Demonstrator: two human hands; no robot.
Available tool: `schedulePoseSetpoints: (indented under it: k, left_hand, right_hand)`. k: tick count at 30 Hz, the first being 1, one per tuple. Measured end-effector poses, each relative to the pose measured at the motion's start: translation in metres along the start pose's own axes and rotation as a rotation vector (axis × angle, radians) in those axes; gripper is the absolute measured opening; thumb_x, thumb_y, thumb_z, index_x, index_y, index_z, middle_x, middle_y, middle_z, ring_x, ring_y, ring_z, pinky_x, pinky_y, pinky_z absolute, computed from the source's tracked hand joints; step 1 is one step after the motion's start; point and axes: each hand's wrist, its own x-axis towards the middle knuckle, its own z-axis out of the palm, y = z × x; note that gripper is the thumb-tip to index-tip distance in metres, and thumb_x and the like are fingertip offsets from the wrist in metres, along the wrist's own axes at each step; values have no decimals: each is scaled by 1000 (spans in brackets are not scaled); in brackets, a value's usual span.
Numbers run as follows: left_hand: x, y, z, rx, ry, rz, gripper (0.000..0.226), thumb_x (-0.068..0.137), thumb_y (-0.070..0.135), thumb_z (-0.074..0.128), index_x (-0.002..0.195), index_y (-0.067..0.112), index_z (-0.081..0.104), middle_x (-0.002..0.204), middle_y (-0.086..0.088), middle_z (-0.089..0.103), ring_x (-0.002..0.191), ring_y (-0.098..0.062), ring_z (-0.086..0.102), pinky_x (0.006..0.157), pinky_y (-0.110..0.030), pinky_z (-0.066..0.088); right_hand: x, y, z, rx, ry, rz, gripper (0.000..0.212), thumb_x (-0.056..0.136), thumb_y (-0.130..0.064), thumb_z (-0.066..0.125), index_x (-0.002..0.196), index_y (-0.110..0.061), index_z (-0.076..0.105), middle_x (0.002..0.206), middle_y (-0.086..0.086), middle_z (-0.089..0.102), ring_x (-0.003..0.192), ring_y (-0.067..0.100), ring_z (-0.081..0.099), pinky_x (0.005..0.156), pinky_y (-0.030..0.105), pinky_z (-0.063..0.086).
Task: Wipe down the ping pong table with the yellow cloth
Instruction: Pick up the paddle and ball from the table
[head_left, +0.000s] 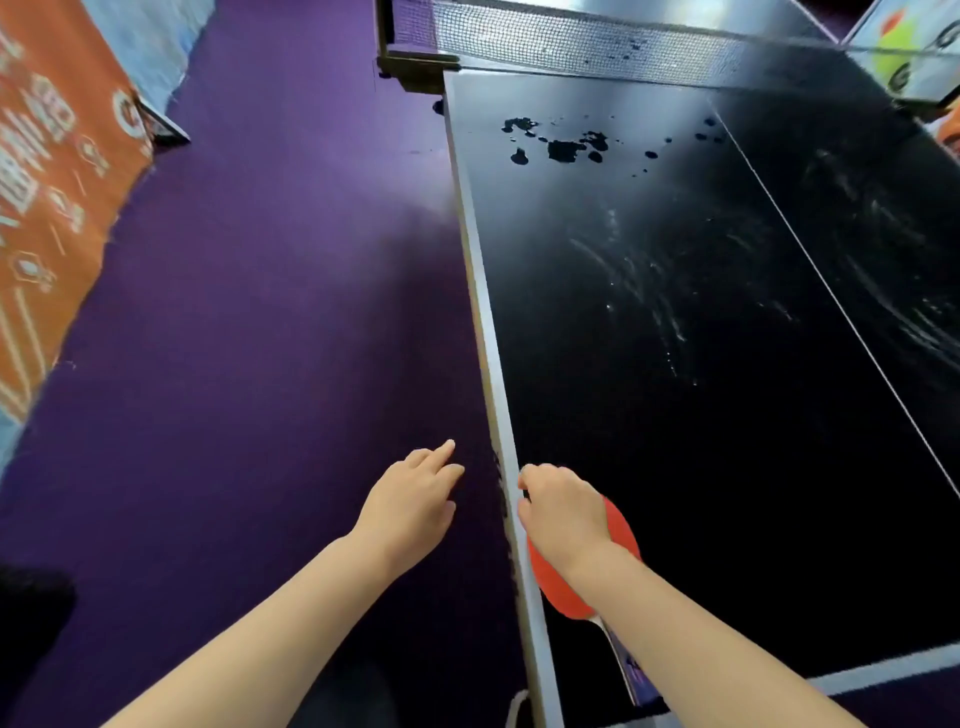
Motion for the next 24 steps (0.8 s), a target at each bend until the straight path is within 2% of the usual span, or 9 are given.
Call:
schedulePoseSetpoints:
  k: [2,5,10,15,24]
  left_hand:
    - [8,-48,-22,27,-18,31,44,56,16,84,98,16,71,117,-8,66,93,-22,66,65,-31,57]
    - [15,-112,-56,86,3,42,44,47,18,88,88,18,72,103,-3,71,79,-18,68,58,-27,55]
    - [29,-209,-103,92,103,58,39,49,13,85,87,15,72,90,2,72,74,-19,67,57,-26,55]
    - [66,-266,-123,75,144,46,32,55,12,82,84,15,71,71,5,65,63,-19,61,53,-27,52]
    - [192,-349,-171,145,213,18,30,54,15,82,81,18,70,68,6,60,57,-17,56,50,-24,47]
  right_hand:
    - [29,-39,-8,-6,-16,33,20,96,-22,45,111,-18,58,107,-1,62,99,20,57,71,30,42]
    - [64,-90,-21,-14,-27,54,20,97,-27,46,110,-20,59,104,-4,63,95,19,59,72,32,47]
    - [120,-163,-46,-4,-5,50,18,97,-26,45,107,-20,59,97,-6,63,87,15,59,74,31,51]
    - [175,-197,-66,-2,18,52,17,97,-27,47,103,-20,60,93,-6,63,84,14,60,75,33,53]
    - [328,-220,-115,22,35,-2,16,97,-28,46,102,-21,59,92,-7,62,83,13,59,74,31,53]
